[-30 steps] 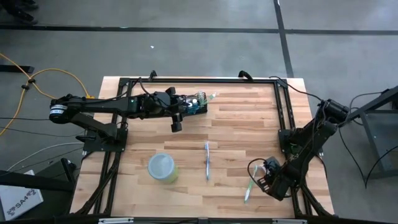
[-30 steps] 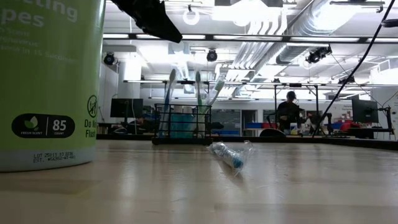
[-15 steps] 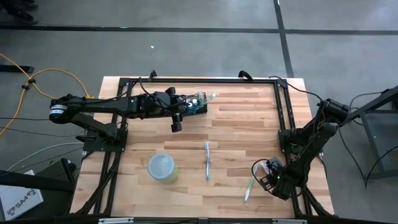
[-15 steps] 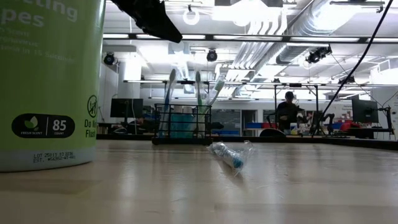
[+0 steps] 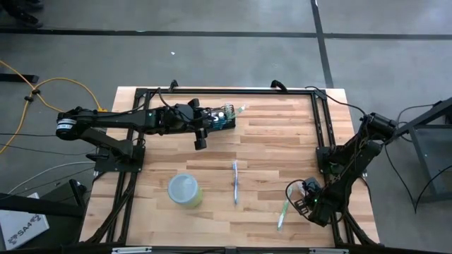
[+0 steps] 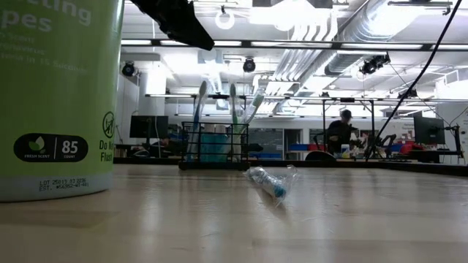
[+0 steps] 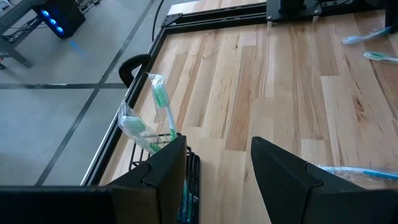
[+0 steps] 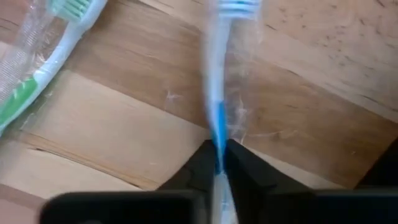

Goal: Pick & Place toothbrushing station
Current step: Put the bottom blue toothbrush into the black mesh mesh organizer

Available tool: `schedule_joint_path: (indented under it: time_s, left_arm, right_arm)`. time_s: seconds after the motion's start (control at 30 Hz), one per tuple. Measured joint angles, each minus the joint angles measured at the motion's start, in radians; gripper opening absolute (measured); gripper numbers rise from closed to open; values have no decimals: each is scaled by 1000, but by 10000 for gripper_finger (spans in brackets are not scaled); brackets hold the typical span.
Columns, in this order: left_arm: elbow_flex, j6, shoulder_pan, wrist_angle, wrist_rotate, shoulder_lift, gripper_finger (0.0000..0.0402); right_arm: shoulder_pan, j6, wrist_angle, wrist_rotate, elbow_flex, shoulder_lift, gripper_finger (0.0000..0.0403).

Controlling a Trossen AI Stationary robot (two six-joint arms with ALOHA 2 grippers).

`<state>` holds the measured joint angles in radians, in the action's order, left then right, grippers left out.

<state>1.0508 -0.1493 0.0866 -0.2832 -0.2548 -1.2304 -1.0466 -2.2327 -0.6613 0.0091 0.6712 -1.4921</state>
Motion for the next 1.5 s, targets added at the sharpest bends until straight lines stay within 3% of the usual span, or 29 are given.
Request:
schedule_joint_path:
  time_s: [0.3,0.43,0.53,0.8,1.0,1.23,1.37,1.5]
  left_arm:
    - [0,0,0,0,0,0,173]
    - [0,0,0,0,0,0,173]
    - [0,0,0,0,0,0,173]
    - [0,0,0,53,0,0,173]
    - [0,13,0,96,49,0,173]
    - [0,95,24,129,132,0,173]
    - [0,138,48,140,208,0,173]
    - [0,151,61,183,369,0,173]
  right_arm:
    - [8,-10,-8,19,0,-1,9]
    - [7,-25,-25,86,3,10,8]
    - [21,-35,-110,140,40,22,7]
    - [119,156,-382,320,203,66,6]
    - [245,481,-366,650,274,66,5]
    - [429,1062,-56,981,279,66,5]
    - [503,1434,214,1090,279,66,5]
    - [557,1781,494,1088,279,66,5]
